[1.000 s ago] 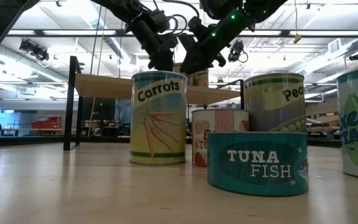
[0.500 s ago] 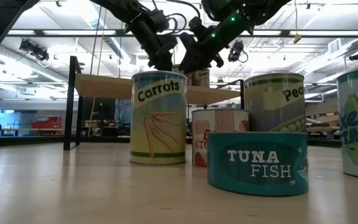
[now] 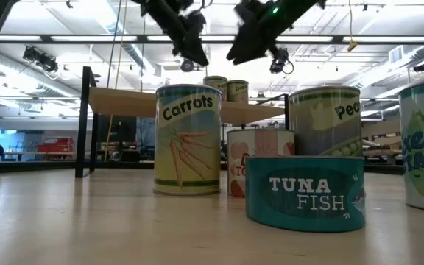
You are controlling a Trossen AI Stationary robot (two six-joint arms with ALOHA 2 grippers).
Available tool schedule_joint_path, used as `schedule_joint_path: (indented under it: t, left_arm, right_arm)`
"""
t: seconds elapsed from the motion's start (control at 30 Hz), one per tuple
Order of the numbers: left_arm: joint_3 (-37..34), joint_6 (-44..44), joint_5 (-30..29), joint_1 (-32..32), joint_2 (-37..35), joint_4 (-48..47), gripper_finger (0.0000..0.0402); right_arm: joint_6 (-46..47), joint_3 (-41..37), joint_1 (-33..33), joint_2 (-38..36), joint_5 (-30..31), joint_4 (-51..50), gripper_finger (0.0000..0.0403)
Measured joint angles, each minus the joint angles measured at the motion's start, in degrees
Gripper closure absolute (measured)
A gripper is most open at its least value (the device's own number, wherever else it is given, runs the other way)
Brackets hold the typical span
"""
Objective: Pick and place cans onto a shelf
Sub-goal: Put the canned carrots on the shelf
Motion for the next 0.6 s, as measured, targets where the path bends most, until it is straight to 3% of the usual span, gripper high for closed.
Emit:
schedule_joint_path:
  t: [0.3, 0.47, 0.6]
  left_arm:
    - [0.0, -4.4, -1.0, -7.9, -4.0, -2.8, 0.0272]
    - [0.0, -4.2, -0.6, -15.0, -4.7, -10.5, 0.0272]
    - [-0.1, -4.0, 4.3, -21.0, -4.9, -18.0, 0.0272]
  right_arm:
    - [2.6, 0.0, 3.9, -10.1, 1.3, -7.8, 0.0252]
    - [5.8, 0.0, 8.5, -12.6, 1.2, -13.7, 0.0252]
    - [10.0, 0.0, 13.1, -13.5, 0.9, -19.5, 0.0252]
